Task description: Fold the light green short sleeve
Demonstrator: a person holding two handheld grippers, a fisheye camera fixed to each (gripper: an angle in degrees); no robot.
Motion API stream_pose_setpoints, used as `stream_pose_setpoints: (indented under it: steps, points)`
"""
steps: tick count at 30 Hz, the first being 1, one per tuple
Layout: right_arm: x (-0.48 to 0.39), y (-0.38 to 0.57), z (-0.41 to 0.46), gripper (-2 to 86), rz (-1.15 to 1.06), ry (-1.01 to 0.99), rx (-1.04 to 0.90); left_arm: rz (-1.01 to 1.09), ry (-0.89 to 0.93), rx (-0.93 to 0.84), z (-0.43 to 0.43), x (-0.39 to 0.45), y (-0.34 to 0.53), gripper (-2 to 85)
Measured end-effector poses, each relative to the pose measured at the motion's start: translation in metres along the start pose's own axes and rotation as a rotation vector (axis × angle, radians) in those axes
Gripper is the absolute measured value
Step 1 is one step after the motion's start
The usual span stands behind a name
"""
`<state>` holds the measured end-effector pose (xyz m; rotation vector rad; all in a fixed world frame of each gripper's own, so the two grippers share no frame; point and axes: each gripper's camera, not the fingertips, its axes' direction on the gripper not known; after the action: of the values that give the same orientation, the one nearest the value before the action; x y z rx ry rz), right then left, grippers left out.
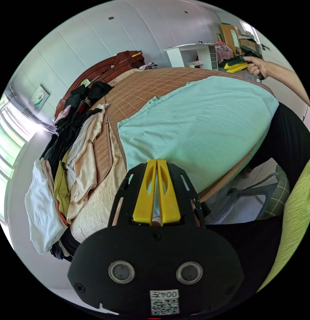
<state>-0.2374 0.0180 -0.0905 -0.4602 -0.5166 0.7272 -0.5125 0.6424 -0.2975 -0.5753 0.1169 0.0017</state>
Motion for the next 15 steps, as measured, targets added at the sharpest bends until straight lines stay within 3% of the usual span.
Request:
stream_pose_setpoints:
  steps: [3, 7, 15]
  points:
    - [-0.063, -0.026, 0.018, 3.3, -0.187, -0.047, 0.007, 0.002, -0.01, 0.005, -0.004, 0.002, 0.003, 0.2]
    - [-0.186, -0.044, 0.089, 0.2, -0.491, -0.063, -0.17, 0.004, -0.022, 0.012, -0.011, 0.005, 0.009, 0.1]
    - [-0.391, -0.111, 0.241, 5.7, -0.711, -0.029, -0.484, 0.024, -0.056, 0.02, -0.019, 0.012, 0.018, 0.1]
